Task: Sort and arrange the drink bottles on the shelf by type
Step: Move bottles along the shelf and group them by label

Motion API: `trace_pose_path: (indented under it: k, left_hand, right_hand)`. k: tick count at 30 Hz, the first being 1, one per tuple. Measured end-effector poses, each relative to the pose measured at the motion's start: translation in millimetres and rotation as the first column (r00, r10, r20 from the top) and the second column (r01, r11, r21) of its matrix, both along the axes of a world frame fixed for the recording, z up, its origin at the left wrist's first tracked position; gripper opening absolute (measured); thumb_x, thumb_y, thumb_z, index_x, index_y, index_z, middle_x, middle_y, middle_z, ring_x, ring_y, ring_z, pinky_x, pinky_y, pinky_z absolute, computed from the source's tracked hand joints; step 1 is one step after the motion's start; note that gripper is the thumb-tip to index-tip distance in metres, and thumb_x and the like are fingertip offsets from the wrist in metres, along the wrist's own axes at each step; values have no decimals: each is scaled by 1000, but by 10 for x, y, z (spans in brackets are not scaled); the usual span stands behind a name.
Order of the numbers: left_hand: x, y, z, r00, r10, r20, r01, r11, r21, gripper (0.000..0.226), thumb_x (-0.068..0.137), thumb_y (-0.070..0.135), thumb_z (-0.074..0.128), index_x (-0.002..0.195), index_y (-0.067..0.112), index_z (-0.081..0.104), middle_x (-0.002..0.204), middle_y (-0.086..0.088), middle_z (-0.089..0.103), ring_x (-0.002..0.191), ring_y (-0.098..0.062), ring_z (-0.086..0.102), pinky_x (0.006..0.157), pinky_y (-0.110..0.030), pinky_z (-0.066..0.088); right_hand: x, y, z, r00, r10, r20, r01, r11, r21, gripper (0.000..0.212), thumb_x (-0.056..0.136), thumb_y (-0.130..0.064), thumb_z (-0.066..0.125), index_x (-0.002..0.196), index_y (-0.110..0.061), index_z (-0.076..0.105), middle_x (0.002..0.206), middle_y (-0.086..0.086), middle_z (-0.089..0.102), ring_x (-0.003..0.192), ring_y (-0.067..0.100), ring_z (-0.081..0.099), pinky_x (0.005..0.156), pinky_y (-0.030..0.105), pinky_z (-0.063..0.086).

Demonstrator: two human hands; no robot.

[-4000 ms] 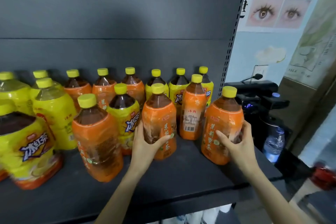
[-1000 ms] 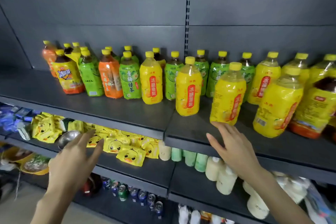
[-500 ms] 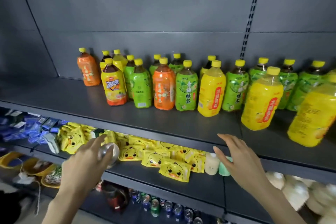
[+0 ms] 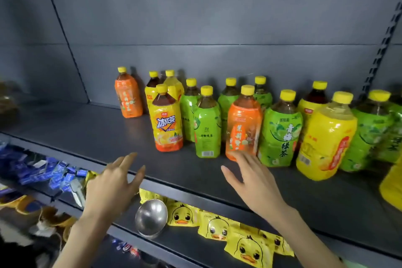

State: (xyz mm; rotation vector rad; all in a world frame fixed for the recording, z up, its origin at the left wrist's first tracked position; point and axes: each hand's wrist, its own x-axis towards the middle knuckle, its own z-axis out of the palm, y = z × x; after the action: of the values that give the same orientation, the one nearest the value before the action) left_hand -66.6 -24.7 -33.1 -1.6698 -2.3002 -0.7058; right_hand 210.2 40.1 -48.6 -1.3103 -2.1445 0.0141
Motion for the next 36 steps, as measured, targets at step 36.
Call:
trace_pose_path:
  k: [36]
  left_hand:
    - [-3319,3129,532,915,-310,-259,268,946,-183,64,91,62,38,138,19,40,129,-3,56,114,-27,56,74,-37,44]
  right_hand:
    - [-3664,2231,659,912,-411,18,411,910,-50,63,96,-44,45,148,-19,20,147,3,29,133,24,31,94,41,41]
